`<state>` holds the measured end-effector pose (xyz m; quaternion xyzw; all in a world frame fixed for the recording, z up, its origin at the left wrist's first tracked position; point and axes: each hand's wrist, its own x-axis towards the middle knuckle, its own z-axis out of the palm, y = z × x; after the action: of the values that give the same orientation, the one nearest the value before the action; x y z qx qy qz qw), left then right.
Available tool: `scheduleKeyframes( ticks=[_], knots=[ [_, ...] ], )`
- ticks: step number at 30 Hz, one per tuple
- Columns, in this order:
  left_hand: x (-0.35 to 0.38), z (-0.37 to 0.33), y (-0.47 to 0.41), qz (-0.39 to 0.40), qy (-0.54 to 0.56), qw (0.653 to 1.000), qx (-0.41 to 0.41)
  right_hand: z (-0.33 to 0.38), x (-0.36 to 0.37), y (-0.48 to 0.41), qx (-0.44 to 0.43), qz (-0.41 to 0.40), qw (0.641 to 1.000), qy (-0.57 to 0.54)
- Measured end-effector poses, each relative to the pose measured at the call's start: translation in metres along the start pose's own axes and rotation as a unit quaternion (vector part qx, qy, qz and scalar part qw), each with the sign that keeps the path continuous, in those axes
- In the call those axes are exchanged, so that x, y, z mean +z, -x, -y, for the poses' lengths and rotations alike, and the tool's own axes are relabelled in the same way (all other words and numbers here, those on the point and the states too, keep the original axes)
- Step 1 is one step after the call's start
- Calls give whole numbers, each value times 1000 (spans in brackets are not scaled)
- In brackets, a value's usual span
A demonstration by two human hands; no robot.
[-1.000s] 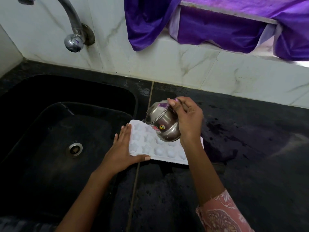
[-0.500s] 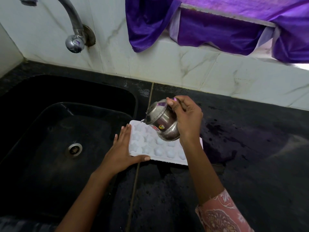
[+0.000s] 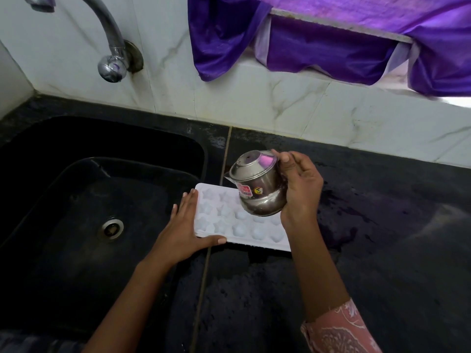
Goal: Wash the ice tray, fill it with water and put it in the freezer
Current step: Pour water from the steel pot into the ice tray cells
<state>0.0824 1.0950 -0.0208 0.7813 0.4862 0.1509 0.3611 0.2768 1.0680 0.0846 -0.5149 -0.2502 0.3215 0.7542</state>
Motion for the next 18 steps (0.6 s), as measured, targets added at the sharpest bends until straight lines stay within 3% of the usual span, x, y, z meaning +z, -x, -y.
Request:
scheduleKeyframes(
  ticks=[10,18],
  knots=[
    [1,-1,-1,-7,-1,1000,8,26,-63,5,-44,-94,994,48],
    [1,-5,1,-7,7,1000,15,34,-110,8,-68,-106,987,96]
  ],
)
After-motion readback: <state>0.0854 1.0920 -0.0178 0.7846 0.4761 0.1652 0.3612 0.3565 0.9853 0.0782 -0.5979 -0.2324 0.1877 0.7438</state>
